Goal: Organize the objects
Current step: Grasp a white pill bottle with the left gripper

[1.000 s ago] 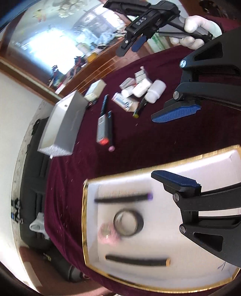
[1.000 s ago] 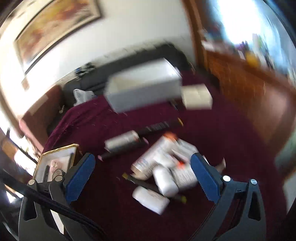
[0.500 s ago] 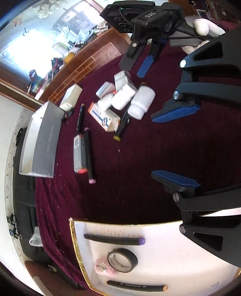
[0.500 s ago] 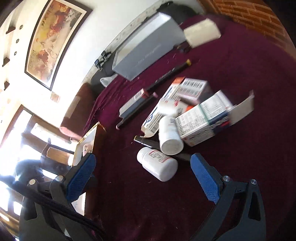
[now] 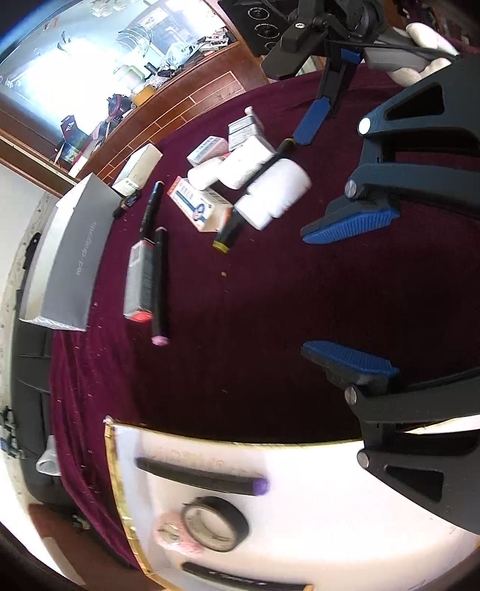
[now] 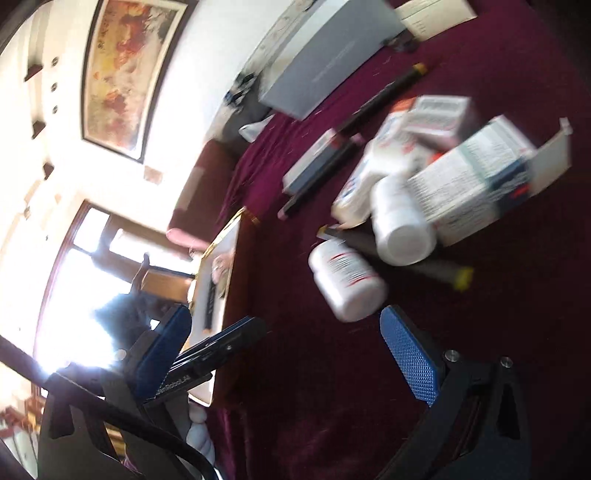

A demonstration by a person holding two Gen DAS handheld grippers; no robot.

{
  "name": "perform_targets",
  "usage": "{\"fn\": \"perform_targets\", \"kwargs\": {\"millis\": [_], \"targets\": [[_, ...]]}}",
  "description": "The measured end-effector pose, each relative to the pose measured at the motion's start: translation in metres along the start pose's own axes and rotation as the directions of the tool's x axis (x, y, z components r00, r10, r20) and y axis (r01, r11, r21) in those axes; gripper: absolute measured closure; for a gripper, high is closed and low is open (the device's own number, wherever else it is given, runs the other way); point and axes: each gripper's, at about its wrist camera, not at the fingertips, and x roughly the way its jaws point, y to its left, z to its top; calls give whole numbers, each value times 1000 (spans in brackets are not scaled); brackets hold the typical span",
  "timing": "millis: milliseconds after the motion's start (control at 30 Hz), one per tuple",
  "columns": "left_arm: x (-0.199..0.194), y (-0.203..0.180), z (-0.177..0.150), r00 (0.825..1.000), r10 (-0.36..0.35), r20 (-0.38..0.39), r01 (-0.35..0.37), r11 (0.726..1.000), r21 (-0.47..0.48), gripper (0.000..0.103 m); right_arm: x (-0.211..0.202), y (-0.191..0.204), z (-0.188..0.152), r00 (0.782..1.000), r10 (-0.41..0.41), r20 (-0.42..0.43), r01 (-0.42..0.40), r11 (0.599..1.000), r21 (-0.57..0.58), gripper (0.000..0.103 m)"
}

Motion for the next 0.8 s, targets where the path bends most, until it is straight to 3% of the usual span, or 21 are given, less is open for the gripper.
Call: {"fn": "perform_targets", "kwargs": {"millis": [100, 267, 333, 433, 667, 800], "targets": [[6, -4, 5, 999, -50, -18, 49, 998, -37, 52, 1, -8, 11, 1000, 11, 25, -13, 998, 53, 0], [5, -2, 4, 1000, -7, 2, 7, 999, -39, 51, 32, -16, 31, 998, 59, 4, -59, 991, 120, 0], [6, 3, 5, 1000, -12, -6, 12, 999, -52, 52, 45, -15, 32, 992, 121, -30, -116, 982, 149, 0], [5, 3, 7, 1000, -21, 1, 21, 999, -43, 52, 56, -8, 23, 926, 364, -100, -339, 918, 204, 0], [27, -8, 5, 1000, 10, -16, -10, 1000, 7, 49, 21, -14, 19, 976, 214, -45, -207, 970, 125, 0], [40, -27, 7, 994, 106, 11, -107, 988, 111, 49, 3, -23, 22, 990, 144, -5, -142, 983, 119, 0]]}}
